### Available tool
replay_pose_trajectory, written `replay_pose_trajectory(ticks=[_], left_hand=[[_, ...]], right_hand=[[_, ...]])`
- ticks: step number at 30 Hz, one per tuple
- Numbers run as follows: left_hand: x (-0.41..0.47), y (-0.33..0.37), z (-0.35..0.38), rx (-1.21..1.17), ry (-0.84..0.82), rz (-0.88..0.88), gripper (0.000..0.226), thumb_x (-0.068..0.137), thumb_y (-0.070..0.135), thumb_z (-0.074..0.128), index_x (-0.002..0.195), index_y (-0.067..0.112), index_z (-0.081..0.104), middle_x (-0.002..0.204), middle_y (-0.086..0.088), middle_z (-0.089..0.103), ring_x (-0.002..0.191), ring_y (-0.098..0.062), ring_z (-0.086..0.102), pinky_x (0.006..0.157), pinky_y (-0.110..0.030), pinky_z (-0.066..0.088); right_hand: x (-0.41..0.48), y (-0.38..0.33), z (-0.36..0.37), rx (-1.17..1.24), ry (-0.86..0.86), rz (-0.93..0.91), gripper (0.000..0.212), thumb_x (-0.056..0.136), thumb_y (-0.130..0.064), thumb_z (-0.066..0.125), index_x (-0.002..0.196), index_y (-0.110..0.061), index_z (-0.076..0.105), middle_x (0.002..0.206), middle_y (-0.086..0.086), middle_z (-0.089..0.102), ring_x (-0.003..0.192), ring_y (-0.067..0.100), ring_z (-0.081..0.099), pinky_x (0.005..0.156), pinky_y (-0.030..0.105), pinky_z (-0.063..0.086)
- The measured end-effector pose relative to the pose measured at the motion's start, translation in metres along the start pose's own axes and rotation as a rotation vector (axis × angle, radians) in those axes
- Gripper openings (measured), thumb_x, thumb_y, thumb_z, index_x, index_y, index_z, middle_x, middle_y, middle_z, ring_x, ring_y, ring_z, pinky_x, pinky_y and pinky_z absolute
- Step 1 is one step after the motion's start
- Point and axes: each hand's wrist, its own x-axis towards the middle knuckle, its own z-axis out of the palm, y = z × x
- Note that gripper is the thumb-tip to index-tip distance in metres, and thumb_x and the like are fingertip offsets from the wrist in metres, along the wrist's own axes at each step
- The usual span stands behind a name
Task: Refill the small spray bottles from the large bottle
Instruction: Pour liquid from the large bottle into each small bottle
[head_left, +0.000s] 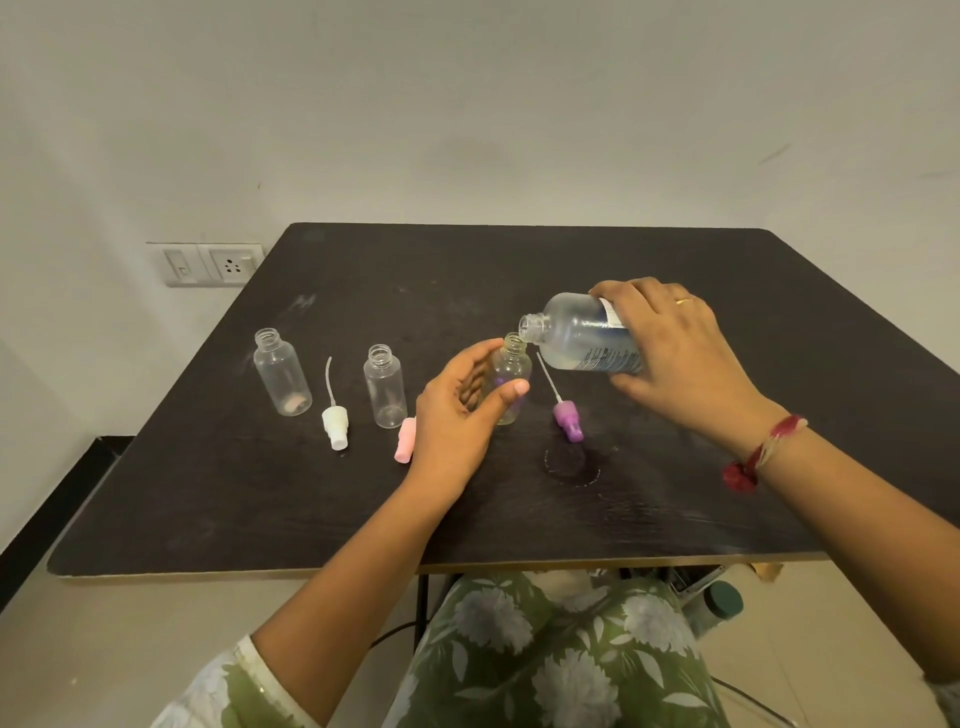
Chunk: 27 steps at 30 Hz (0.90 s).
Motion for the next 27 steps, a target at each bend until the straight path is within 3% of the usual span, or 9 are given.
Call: replay_pose_trajectory(ticks=[27], left_hand=[[-0.0005,0.0002,0.0008,-0.008,-0.005,-0.008,0.045,0.080,0.003,0.073,0.117,0.023,0.059,0.112,0.004,0.069,0.106,-0.005,0.066,0.092,-0.018,0.049]], right_hand=[[0.0016,0.0031,-0.0047,-0.070,-0.015,-0.037,0.072,0.064,-0.016,0.079,0.128,-0.017,0.046,0.116,0.009,0.054,0.101,0.032,0.053,0.089,0.044,0.042]])
